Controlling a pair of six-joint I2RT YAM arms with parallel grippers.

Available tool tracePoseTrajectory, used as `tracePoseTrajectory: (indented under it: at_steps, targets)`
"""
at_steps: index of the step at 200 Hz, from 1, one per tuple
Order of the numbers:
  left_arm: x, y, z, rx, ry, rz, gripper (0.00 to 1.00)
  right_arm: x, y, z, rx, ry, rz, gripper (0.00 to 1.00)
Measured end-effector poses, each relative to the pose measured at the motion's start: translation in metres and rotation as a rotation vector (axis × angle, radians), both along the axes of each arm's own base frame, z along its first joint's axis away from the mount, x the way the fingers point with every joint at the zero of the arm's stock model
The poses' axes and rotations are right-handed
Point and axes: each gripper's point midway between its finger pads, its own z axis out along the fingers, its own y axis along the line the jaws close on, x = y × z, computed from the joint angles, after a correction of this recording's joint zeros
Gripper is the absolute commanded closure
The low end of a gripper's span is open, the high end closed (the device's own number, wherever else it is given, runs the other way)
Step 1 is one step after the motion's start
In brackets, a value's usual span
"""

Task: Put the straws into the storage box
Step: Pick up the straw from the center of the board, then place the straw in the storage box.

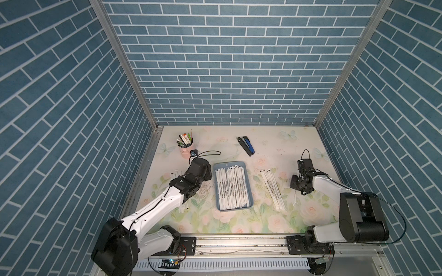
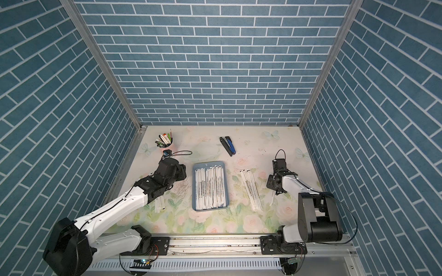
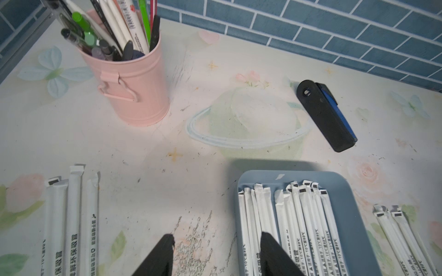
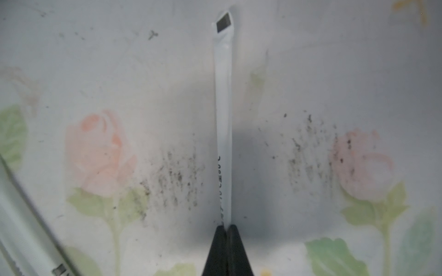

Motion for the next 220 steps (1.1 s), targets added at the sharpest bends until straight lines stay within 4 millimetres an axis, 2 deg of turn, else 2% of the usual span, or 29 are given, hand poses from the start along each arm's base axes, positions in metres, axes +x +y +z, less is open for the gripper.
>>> tracePoseTrajectory:
  at_steps: [19, 41, 70, 88, 102, 121, 138, 191, 220]
  targets:
    - [-0.002, 0.006, -0.002, -0.003, 0.01, 0.014, 0.39, 0.007, 0.013, 0.013, 0.0, -0.012, 0.044, 0.99]
    - [-0.001, 0.009, 0.0, -0.019, 0.01, 0.022, 0.39, 0.025, 0.043, 0.042, 0.012, -0.062, 0.124, 0.99]
    - [-0.001, 0.012, -0.002, -0.051, 0.03, 0.034, 0.4, 0.043, 0.114, 0.096, 0.096, -0.17, 0.269, 0.99]
    - [-0.003, 0.013, -0.005, -0.07, 0.048, 0.042, 0.4, 0.039, 0.167, 0.123, 0.168, -0.218, 0.36, 0.99]
    - [-0.004, 0.013, -0.006, -0.08, 0.059, 0.044, 0.4, 0.03, 0.212, 0.134, 0.231, -0.236, 0.428, 0.99]
    - [-0.006, 0.013, -0.008, -0.09, 0.07, 0.049, 0.4, 0.012, 0.268, 0.133, 0.304, -0.23, 0.504, 0.99]
    - [-0.008, 0.016, -0.012, -0.09, 0.081, 0.054, 0.41, -0.006, 0.304, 0.12, 0.346, -0.205, 0.547, 1.0]
    - [-0.024, 0.038, -0.03, -0.086, 0.134, 0.111, 0.41, -0.025, 0.357, 0.09, 0.437, -0.171, 0.536, 1.0]
    - [-0.026, 0.05, -0.029, -0.095, 0.136, 0.149, 0.42, -0.037, 0.384, 0.073, 0.473, -0.147, 0.543, 1.0]
